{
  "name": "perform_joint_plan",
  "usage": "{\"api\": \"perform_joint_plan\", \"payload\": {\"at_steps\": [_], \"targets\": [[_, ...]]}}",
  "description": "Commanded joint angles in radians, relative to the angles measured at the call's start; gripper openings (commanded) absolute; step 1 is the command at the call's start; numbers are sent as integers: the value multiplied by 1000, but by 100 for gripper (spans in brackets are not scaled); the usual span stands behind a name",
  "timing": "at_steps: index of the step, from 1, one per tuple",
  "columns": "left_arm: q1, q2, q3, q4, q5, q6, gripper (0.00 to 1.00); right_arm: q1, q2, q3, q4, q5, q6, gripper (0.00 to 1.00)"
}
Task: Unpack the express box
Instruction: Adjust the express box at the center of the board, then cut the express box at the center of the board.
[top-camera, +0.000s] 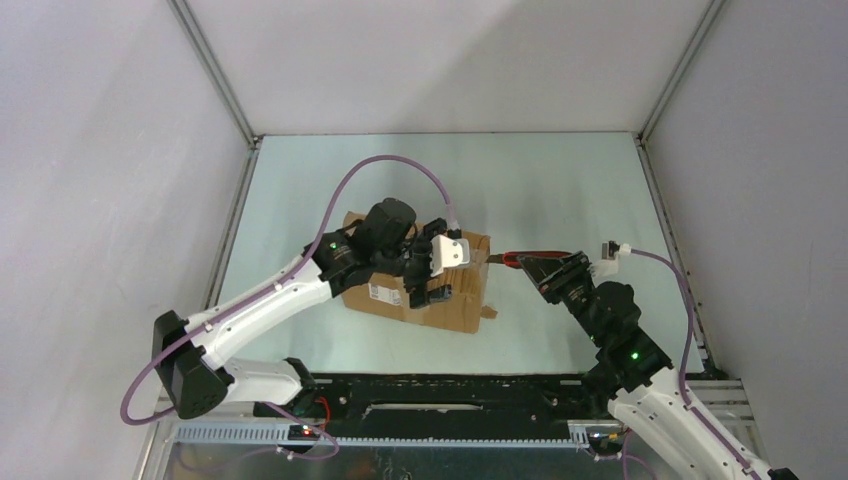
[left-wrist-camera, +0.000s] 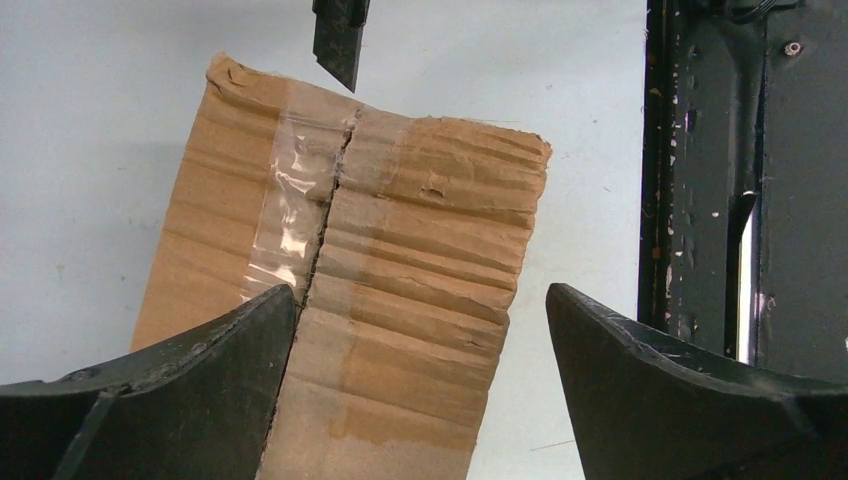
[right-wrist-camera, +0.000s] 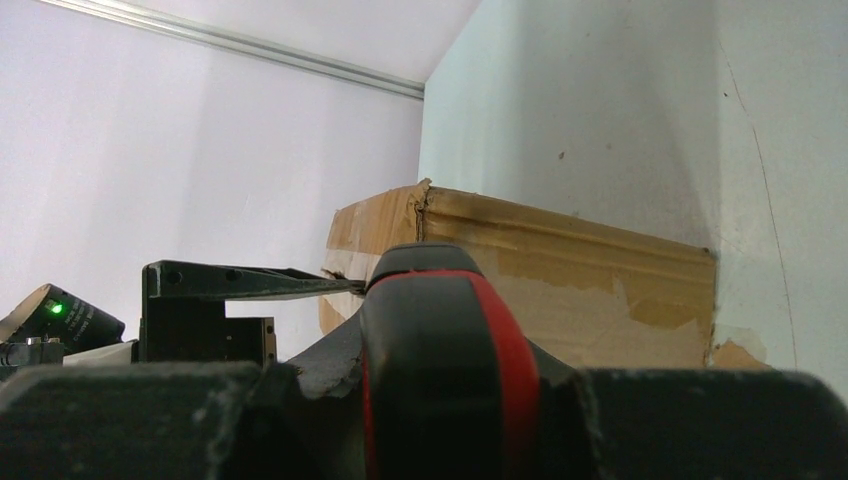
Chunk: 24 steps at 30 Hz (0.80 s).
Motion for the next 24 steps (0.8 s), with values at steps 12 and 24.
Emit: {"api": "perform_joint_plan", "payload": {"at_steps": [12, 24], "targets": [[-53, -3, 29, -3, -51, -46, 88, -2, 12, 7, 77, -15, -2, 0], [-69, -14, 33, 8, -85, -80, 78, -6, 1, -14, 92, 44, 38, 0]]}}
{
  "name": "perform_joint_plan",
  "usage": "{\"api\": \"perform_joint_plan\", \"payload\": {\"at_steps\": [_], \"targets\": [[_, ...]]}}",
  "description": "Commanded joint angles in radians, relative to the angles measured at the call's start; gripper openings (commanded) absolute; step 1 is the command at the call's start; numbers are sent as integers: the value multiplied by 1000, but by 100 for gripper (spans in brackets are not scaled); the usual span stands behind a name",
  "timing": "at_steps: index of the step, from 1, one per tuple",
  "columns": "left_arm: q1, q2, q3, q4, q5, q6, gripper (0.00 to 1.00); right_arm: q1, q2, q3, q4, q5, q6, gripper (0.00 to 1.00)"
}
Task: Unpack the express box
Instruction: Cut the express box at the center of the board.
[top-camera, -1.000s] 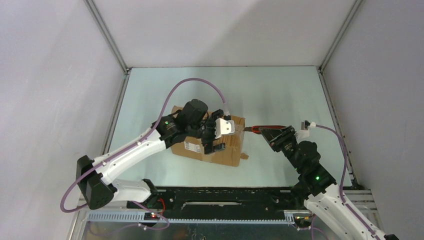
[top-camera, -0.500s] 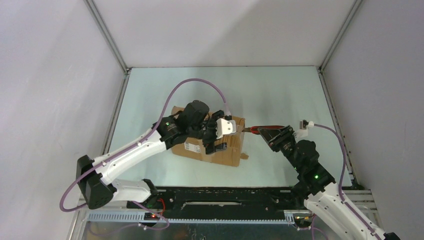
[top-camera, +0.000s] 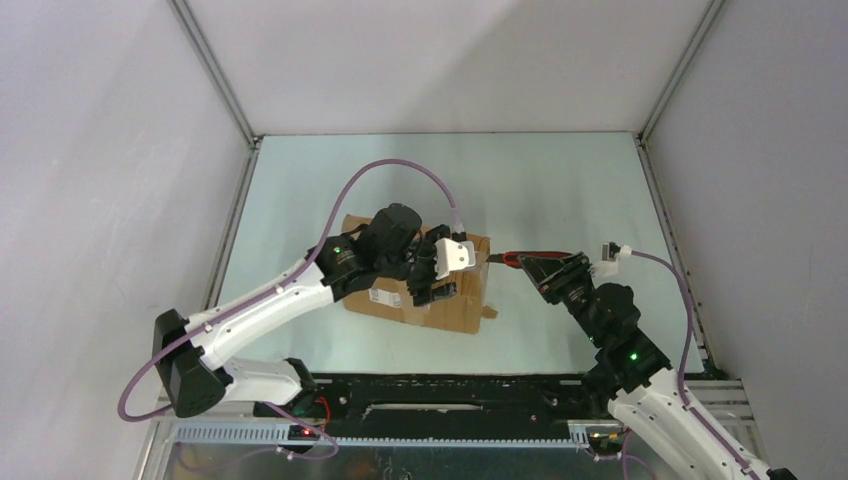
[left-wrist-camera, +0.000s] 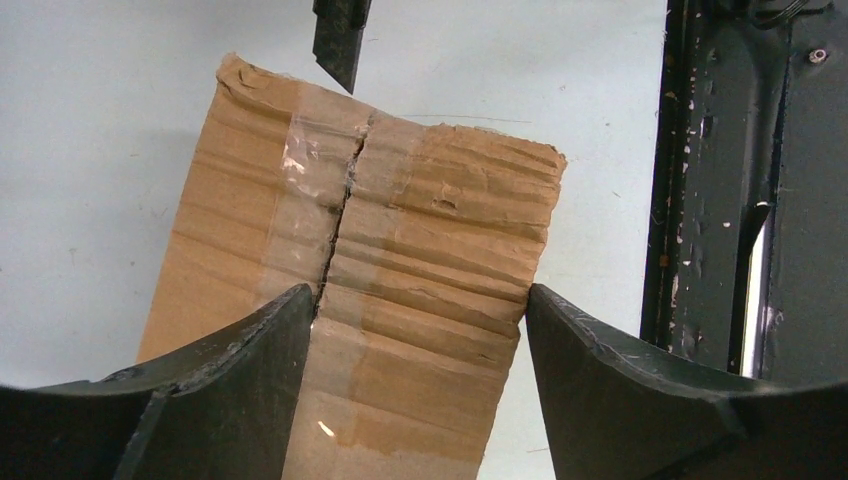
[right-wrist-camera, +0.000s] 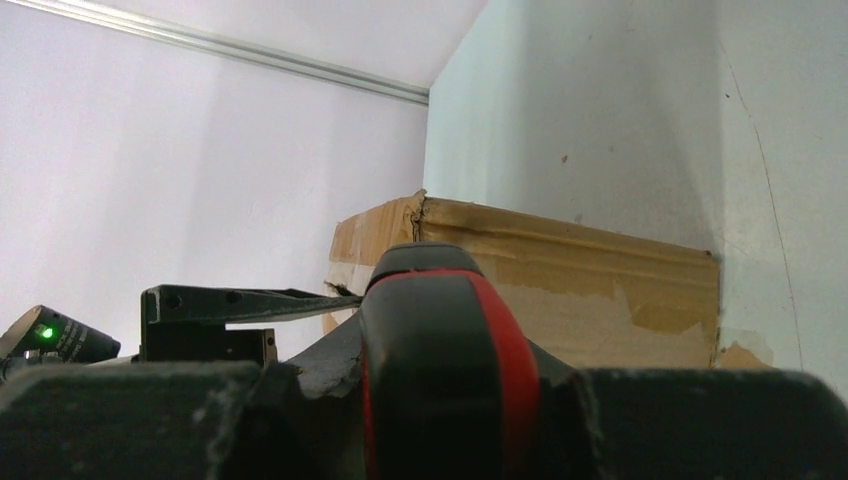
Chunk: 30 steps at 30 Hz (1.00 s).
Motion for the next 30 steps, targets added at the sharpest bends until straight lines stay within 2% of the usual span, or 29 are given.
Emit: {"api": "perform_joint_plan", "payload": {"at_steps": [1, 6, 8, 12, 16, 22, 30], "targets": [[-21, -16, 31, 0, -3, -42, 77, -7, 17, 3, 78, 44, 24, 0], [-24, -40, 10, 37, -6, -48, 60, -10, 48, -10, 141, 48, 46, 0], [-25, -45, 2, 51, -9, -56, 49, -10, 54, -11, 145, 52, 52, 0], [-27, -51, -10, 73, -5, -74, 40, -10, 51, -27, 172, 55, 63, 0], [-32, -54, -18, 90, -17, -81, 40, -10, 38, -40, 195, 46, 74, 0], [-32, -78, -63, 177, -86, -73, 37, -9, -26, -38, 106, 27, 70, 0], [-35, -93, -92, 232, -84, -86, 37, -10, -30, -64, 108, 2, 88, 0]]}}
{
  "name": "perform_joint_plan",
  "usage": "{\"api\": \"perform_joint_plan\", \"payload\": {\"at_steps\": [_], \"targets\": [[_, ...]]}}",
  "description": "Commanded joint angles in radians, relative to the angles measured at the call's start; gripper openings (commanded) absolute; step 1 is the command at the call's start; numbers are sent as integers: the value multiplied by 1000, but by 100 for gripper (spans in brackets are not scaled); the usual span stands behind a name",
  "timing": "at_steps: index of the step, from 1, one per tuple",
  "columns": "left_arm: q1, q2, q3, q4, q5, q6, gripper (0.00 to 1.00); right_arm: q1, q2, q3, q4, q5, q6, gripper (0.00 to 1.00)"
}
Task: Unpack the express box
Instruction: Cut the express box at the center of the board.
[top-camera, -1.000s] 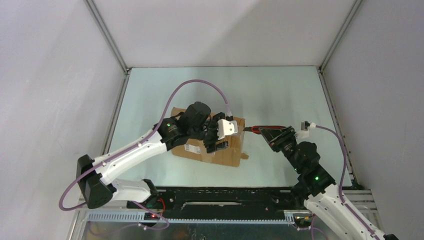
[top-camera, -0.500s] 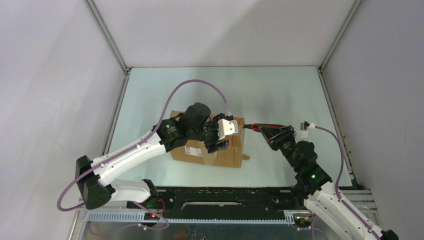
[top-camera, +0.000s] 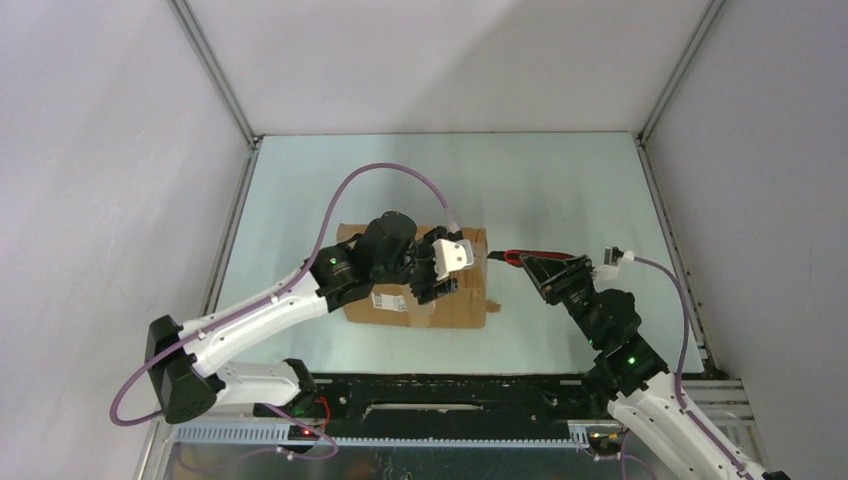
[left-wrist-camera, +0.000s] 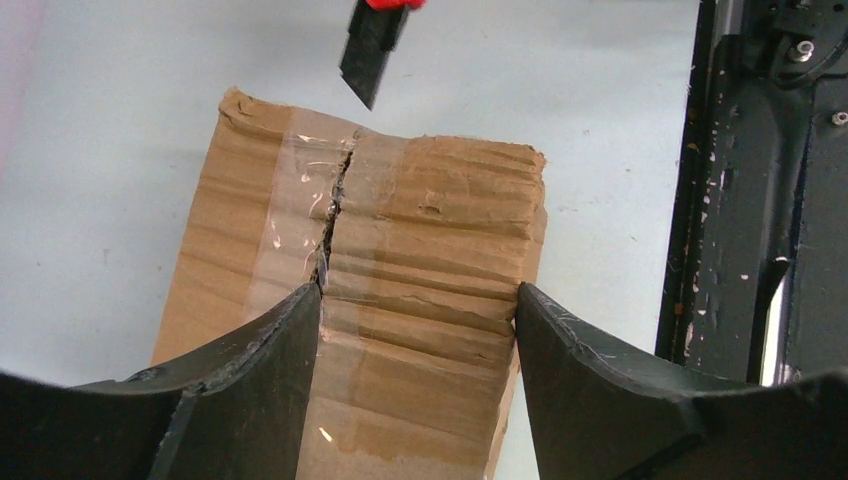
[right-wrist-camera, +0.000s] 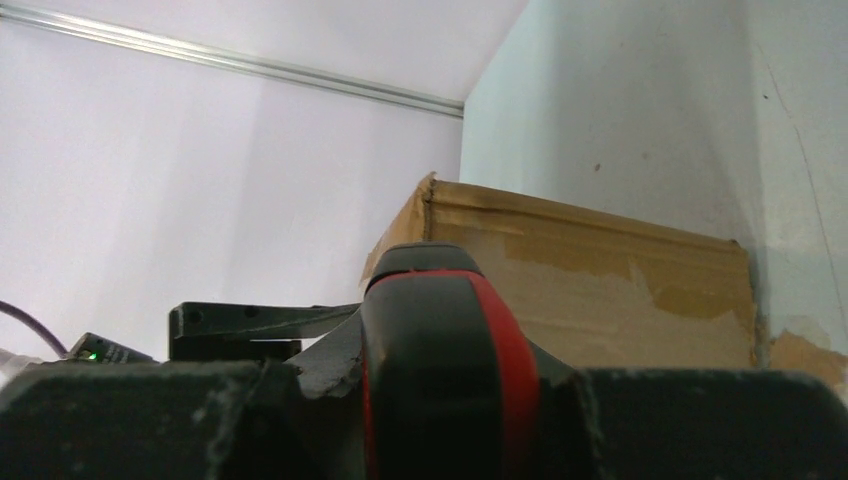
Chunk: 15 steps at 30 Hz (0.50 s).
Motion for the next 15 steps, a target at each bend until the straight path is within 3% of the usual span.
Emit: {"api": "perform_joint_plan", "payload": {"at_steps": [1, 15], "targets": [[-8, -40, -18, 98, -17, -19, 37, -3, 17, -14, 36, -1, 24, 0], [-9, -46, -25, 103, -16, -17, 36, -87, 76, -76, 233, -57, 117, 0]]}}
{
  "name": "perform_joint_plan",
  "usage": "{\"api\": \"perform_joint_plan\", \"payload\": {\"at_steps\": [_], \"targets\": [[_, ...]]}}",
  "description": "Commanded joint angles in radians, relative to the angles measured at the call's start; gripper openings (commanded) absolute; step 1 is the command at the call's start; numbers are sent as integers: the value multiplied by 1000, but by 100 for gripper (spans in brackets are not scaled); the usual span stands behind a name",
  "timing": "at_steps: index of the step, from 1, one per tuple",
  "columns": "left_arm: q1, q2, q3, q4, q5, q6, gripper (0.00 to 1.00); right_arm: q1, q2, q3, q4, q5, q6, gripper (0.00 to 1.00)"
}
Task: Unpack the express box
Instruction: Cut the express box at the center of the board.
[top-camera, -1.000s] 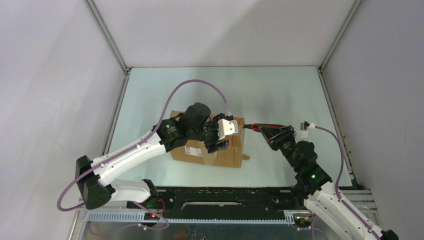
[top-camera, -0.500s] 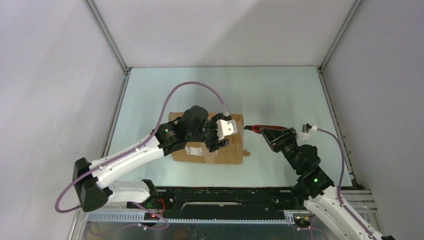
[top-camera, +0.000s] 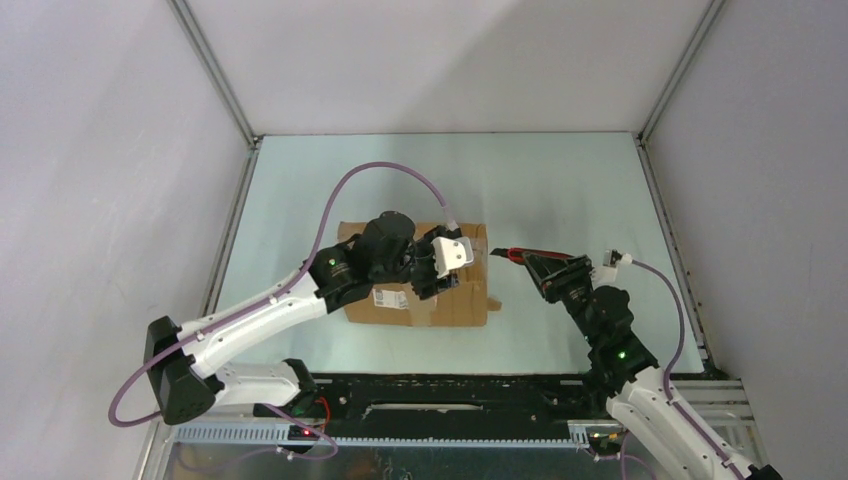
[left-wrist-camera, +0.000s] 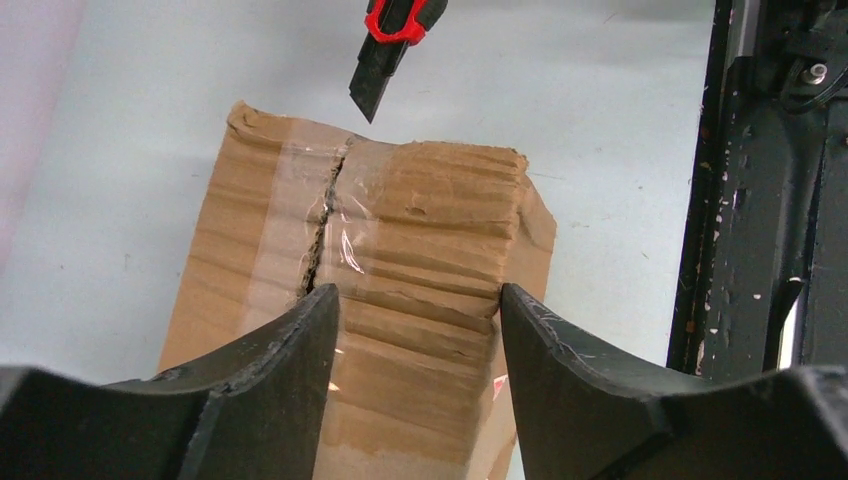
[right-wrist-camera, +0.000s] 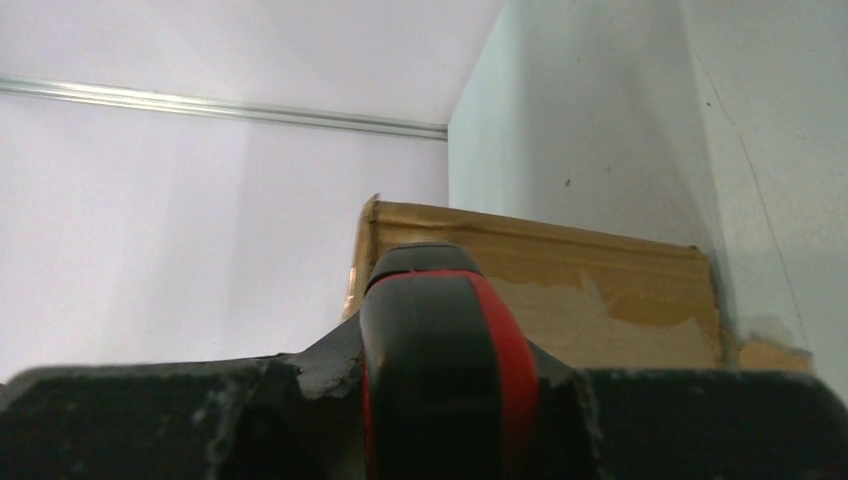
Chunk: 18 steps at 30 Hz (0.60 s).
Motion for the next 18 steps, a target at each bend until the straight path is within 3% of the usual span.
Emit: {"api": "perform_joint_plan", "payload": {"at_steps": [1, 6, 11, 12, 16, 18], "targets": [[-5, -40, -19, 66, 8, -9, 36, -7, 9, -1, 144, -37, 56, 0], [-5, -39, -20, 72, 8, -10, 35, -5, 49, -14, 219, -57, 99, 0], [-16, -38, -11, 81, -31, -19, 34, 1, 16, -15, 149, -14, 96, 0], [-20, -37, -1, 79, -54, -29, 39, 1, 13, -17, 142, -14, 93, 0], [-21, -6, 118, -61, -17, -65, 91, 4, 16, -14, 128, -40, 71, 0], [-19, 29, 182, -153, -21, -68, 99, 8, 9, -12, 112, -42, 60, 0]]}}
